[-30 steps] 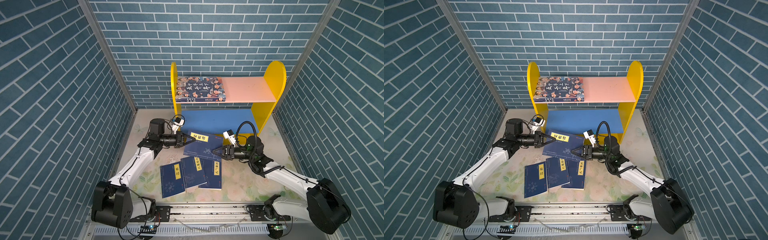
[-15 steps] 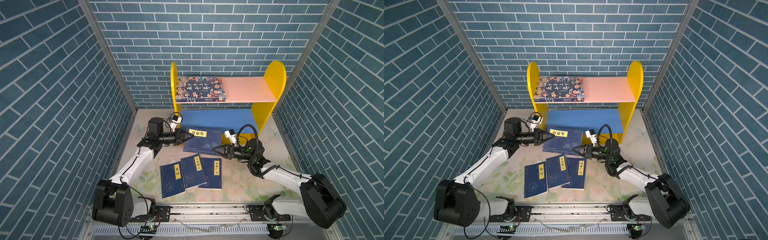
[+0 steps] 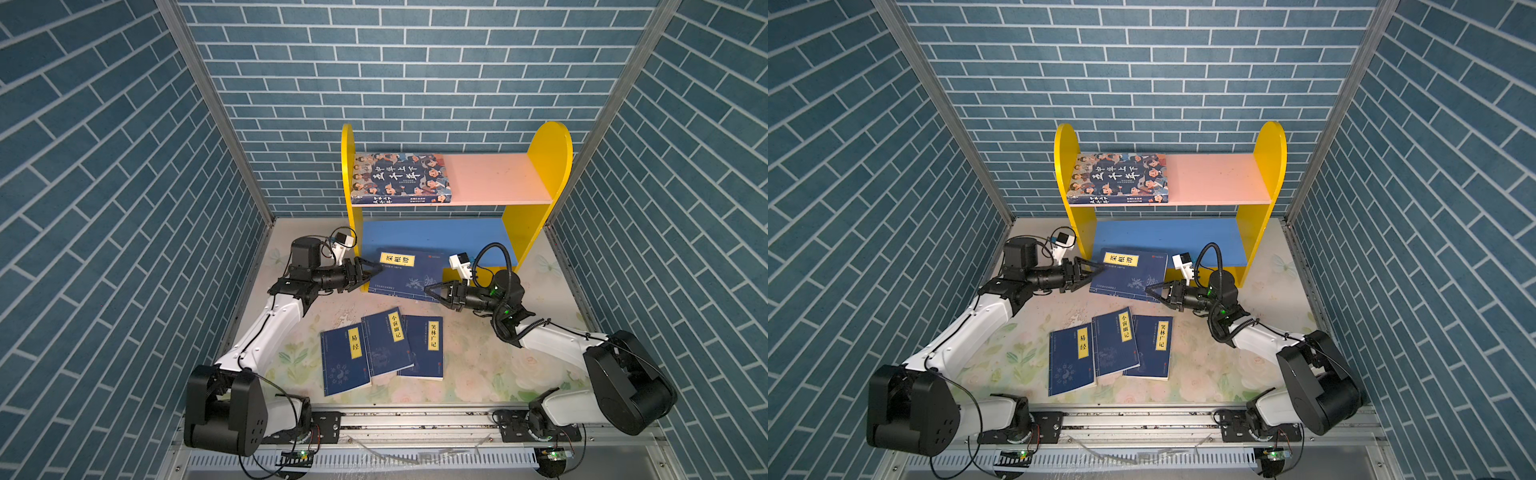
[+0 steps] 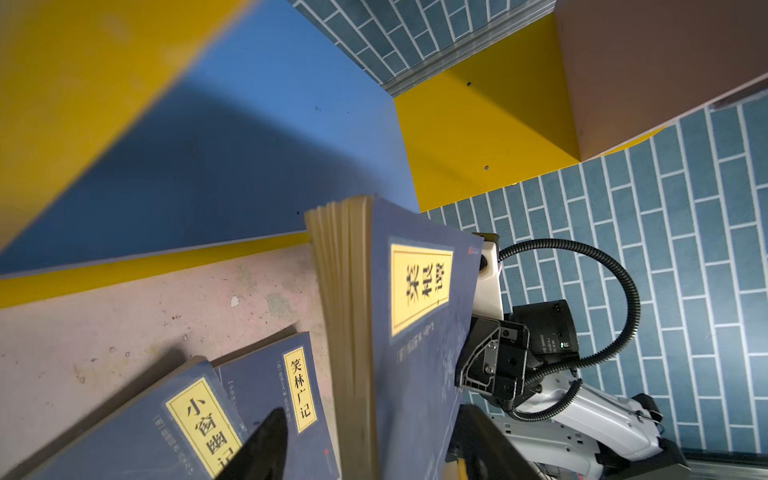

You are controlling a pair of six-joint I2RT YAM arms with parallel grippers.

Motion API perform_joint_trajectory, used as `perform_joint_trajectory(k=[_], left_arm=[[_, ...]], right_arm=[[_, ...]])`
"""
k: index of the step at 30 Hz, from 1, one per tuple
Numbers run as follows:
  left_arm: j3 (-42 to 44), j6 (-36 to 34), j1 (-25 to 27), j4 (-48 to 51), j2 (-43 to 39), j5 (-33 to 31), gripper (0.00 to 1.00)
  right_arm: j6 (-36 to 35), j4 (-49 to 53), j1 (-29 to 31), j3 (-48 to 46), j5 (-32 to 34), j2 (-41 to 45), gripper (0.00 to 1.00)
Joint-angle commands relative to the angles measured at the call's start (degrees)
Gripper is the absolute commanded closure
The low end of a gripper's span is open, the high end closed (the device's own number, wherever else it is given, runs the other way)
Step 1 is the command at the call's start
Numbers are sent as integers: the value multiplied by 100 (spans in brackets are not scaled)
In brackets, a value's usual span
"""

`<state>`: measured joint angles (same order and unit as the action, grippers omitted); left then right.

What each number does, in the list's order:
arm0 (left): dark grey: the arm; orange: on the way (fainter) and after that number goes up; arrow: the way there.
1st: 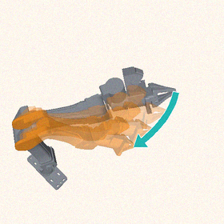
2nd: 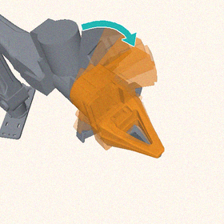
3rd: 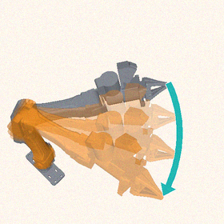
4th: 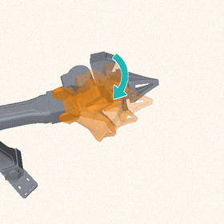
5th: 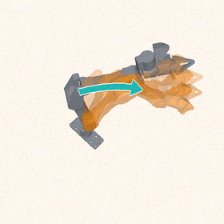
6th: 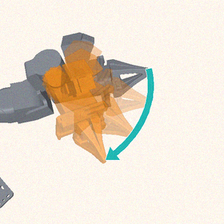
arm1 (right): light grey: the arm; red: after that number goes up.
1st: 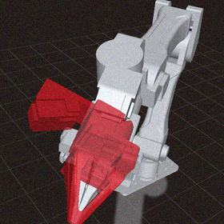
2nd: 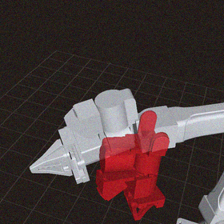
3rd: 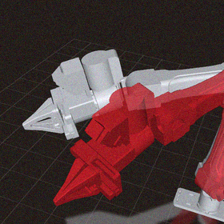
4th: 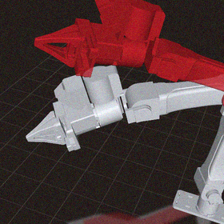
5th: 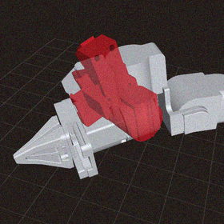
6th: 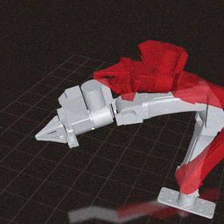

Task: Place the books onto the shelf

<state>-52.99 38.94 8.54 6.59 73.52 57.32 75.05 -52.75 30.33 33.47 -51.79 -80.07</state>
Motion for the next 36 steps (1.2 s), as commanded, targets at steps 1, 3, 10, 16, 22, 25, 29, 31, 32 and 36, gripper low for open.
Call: perform_joint_trajectory(k=[1,3,10,16,22,25,29,31,32,36], left_arm=[[-36,-283,-75,236,-173,-162,26],[-85,-432,-115,421,-237,-224,24],[-500,-1514,-277,1642,-547,-603,20],[-651,-1796,-379,1855,-699,-531,19],[-660,-1798,-388,1815,-690,-506,18],[-667,-1784,-388,1794,-689,-516,18],[-677,-1784,-388,1750,-705,-527,18],[-677,-1776,-388,1733,-692,-529,18],[-686,-1776,-388,1732,-691,-529,18],[-695,-1767,-388,1731,-676,-546,18]], right_arm=[[89,-398,-110,308,-214,-89,100],[89,-387,-186,361,-285,-155,100],[-14,-133,-489,664,-552,-548,100],[-296,397,-643,1166,-796,-1065,100],[-579,930,-660,1803,-881,-1635,100],[-605,996,-663,2104,-954,-1916,100],[-832,1500,-664,2595,-1033,-2257,100],[-1032,1847,-659,2855,-1068,-2381,100],[-1175,2102,-660,3014,-1085,-2450,100],[-1471,2647,-662,3466,-1104,-2674,100]])
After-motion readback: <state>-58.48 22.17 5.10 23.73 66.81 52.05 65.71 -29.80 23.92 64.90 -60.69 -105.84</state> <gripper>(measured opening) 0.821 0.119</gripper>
